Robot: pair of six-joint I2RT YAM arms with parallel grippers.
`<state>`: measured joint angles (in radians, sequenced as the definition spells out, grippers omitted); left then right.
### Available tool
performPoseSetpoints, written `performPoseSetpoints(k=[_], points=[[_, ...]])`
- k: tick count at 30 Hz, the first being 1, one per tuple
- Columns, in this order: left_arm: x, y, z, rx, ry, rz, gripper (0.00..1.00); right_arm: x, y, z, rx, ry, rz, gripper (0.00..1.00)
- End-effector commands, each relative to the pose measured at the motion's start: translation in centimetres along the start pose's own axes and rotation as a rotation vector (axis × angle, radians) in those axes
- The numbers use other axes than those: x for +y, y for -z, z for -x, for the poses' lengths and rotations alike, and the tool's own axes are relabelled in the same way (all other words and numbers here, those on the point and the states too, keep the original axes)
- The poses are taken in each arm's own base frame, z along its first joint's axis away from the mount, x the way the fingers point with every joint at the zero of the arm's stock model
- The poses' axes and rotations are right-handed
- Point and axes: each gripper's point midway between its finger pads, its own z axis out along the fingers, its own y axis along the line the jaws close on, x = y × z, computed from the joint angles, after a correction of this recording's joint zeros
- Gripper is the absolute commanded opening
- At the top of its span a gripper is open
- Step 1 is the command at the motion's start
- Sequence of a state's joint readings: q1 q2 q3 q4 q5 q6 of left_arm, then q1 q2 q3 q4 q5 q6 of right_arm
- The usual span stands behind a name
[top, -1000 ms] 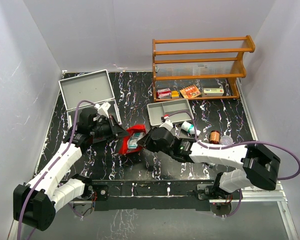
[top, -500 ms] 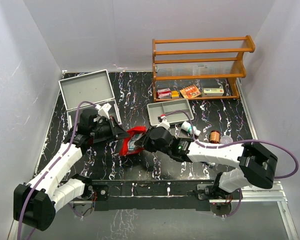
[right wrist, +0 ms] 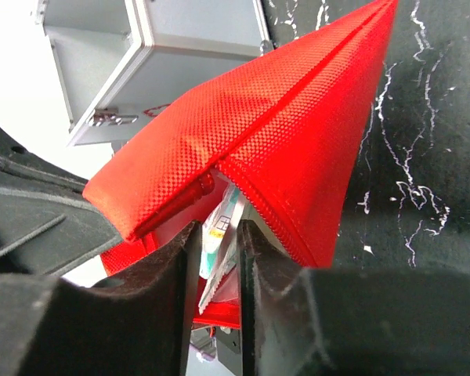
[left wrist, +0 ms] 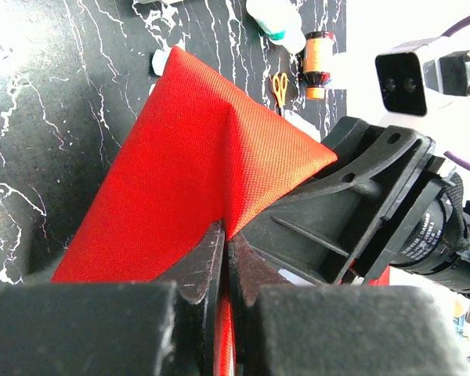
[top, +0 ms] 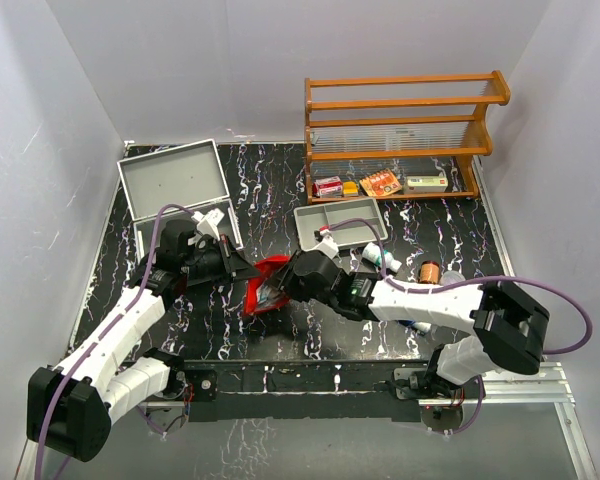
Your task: Organize the medicine kit
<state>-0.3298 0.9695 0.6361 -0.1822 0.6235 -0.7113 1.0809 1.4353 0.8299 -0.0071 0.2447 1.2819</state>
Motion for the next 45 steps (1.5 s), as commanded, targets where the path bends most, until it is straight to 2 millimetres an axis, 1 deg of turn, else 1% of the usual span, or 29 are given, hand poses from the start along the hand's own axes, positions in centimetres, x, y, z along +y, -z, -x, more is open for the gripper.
performPoseSetpoints(k=[1, 3, 5, 6, 9, 12, 13, 17, 21, 24, 29, 32, 36, 40, 44, 45], points=[[-1.3, 0.5, 0.0, -0.004, -0.023, -0.050, 0.00, 1.2, 0.2, 1.9, -0.080, -0.063, -0.049, 0.27], [-1.3, 0.5, 0.1, -0.006, -0.017, -0.045, 0.00, 0.5, -0.1, 1.9, -0.085, -0.062, -0.096, 0.32], [-1.2, 0.5, 0.0, -0.002, -0.011, -0.041, 0.00, 0.3, -0.4, 1.9, -0.086, -0.065, -0.111, 0.31], [-1.2, 0.5, 0.0, -0.002, -0.006, -0.039, 0.00, 0.3, -0.5, 2.0, -0.089, -0.063, -0.114, 0.29], [-1.1, 0.4, 0.0, 0.003, 0.012, -0.035, 0.00, 0.3, -0.9, 2.1, -0.098, -0.051, -0.121, 0.17], [-1.1, 0.3, 0.0, 0.005, 0.037, -0.031, 0.00, 0.5, -1.2, 2.1, -0.098, -0.035, -0.120, 0.01], [-1.1, 0.3, 0.0, 0.006, 0.048, -0.028, 0.00, 0.6, -1.2, 2.1, -0.100, -0.027, -0.118, 0.00], [-0.5, 0.0, 0.2, 0.005, 0.131, 0.019, 0.00, 0.2, -0.8, 2.9, -0.155, -0.014, -0.135, 0.00], [-0.7, -0.3, 0.4, 0.002, 0.202, 0.020, 0.00, 0.4, -0.2, 4.0, -0.233, -0.009, -0.130, 0.00], [-0.8, -0.4, 0.8, -0.005, 0.224, 0.022, 0.00, 0.5, 0.0, 4.2, -0.271, 0.008, -0.150, 0.00], [-1.4, -0.7, 1.0, 0.005, 0.245, -0.004, 0.00, -0.4, -0.6, 3.9, -0.287, 0.005, -0.195, 0.00], [-1.8, -0.7, 1.0, 0.010, 0.245, -0.029, 0.00, -0.5, -1.1, 3.8, -0.285, 0.011, -0.206, 0.00], [-2.4, -0.6, 0.8, 0.026, 0.239, -0.067, 0.00, -0.4, -1.9, 3.2, -0.265, 0.018, -0.219, 0.00], [-3.0, -0.2, 0.8, 0.026, 0.202, -0.093, 0.00, -0.4, -2.8, 1.9, -0.206, 0.019, -0.231, 0.00], [-3.1, 0.0, 0.6, 0.032, 0.172, -0.097, 0.00, -0.4, -2.9, 1.3, -0.170, 0.009, -0.245, 0.00], [-2.9, 0.0, 0.6, 0.031, 0.162, -0.088, 0.00, -0.1, -2.8, 1.3, -0.169, 0.007, -0.241, 0.03]])
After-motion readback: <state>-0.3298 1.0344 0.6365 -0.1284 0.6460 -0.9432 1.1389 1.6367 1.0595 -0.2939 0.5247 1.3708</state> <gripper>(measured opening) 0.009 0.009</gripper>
